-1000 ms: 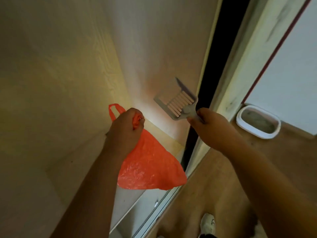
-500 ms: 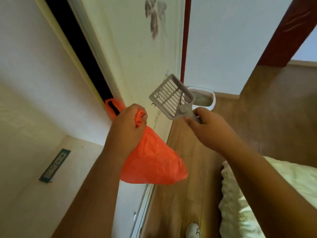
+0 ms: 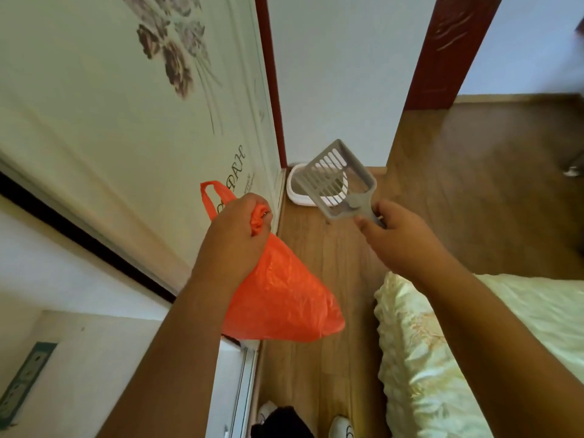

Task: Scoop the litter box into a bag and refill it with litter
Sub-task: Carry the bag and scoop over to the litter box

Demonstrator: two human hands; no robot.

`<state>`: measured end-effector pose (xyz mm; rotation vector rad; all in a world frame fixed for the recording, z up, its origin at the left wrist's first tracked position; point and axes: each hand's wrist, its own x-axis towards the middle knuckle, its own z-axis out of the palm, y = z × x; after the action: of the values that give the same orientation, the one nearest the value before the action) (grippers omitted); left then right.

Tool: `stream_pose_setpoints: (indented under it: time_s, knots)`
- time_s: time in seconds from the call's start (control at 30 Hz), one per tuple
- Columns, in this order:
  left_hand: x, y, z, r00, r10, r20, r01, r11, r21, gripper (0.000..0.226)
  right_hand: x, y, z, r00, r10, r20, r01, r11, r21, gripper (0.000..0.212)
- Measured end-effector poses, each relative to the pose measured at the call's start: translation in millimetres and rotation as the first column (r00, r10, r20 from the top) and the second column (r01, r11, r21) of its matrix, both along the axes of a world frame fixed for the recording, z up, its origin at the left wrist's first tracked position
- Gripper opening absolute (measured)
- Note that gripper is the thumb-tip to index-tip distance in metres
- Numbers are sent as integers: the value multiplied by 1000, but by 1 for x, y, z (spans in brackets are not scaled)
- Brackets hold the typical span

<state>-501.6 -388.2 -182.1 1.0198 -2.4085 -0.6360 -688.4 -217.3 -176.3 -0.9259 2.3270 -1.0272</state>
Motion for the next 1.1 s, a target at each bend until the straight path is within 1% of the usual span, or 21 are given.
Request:
stream_pose_setpoints:
  time_s: [0.27, 0.4, 0.5, 0.57, 0.73, 0.83, 0.93, 1.1]
  knots:
    - [-52, -54, -13, 995, -96, 27, 96, 995, -18, 8, -26, -33, -11, 995, -98, -13, 99, 992, 76, 29]
    - [-79, -88, -14, 988, -153, 35, 154, 988, -11, 11, -37, -64, -7, 986, -162, -44, 165, 983, 80, 24]
    - [-94, -110, -17, 989, -144, 25, 145, 989, -22, 8, -43, -92, -7, 978, -193, -77, 200, 975, 93, 20]
    - [-101, -123, -21, 990, -134, 40, 135, 991, -9, 8, -45, -108, -9, 976, -200, -86, 209, 973, 100, 23]
    - [-114, -152, -30, 989, -125, 82, 124, 992, 17, 11, -55, -135, -15, 977, -204, -64, 210, 971, 113, 25]
    - [-123, -164, -35, 990, -104, 91, 102, 994, 31, 11, -70, -148, -18, 980, -192, -54, 197, 973, 116, 25]
    - [-134, -177, -37, 991, -80, 104, 76, 996, 38, 12, -90, -163, -23, 985, -175, -1, 175, 980, 90, 24]
    - [-164, -193, -32, 990, -11, 143, 7, 1000, 26, 18, -137, -191, -28, 993, -117, 31, 114, 991, 66, 32]
